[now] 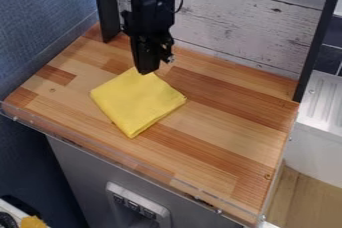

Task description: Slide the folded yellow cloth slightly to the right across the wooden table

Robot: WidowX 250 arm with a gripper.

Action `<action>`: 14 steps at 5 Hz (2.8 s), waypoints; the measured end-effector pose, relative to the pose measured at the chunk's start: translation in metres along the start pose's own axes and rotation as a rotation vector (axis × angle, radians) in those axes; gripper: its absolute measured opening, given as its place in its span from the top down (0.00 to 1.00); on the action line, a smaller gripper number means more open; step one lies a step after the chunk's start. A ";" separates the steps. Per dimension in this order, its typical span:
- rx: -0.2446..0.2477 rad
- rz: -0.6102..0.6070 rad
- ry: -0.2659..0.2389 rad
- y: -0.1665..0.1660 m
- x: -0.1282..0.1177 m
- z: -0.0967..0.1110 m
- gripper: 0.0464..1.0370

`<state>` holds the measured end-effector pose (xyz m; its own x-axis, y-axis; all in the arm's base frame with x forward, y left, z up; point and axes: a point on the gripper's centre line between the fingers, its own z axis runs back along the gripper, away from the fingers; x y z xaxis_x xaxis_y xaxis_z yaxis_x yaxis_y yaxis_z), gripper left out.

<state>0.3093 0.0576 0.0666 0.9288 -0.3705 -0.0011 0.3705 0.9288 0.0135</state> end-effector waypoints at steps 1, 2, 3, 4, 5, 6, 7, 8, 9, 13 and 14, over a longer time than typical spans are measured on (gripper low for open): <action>0.005 -0.005 0.007 -0.002 -0.005 -0.010 0.98; 0.007 -0.012 0.004 -0.004 -0.009 -0.017 0.98; 0.009 -0.011 -0.002 -0.006 -0.011 -0.024 0.98; 0.003 -0.017 -0.011 -0.006 -0.010 -0.032 0.98; -0.005 -0.003 -0.012 -0.001 -0.012 -0.041 0.98; -0.019 -0.002 -0.008 -0.002 -0.011 -0.050 0.98; -0.027 0.012 -0.003 -0.002 -0.010 -0.054 0.98; -0.027 0.054 -0.002 0.000 -0.004 -0.055 0.98; -0.023 0.109 0.002 -0.003 0.002 -0.056 0.98; 0.006 0.307 -0.001 -0.015 0.028 -0.057 0.98; 0.003 0.331 0.004 -0.018 0.036 -0.057 0.98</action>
<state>0.3364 0.0285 0.0097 0.9988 -0.0486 -0.0005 0.0486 0.9987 0.0169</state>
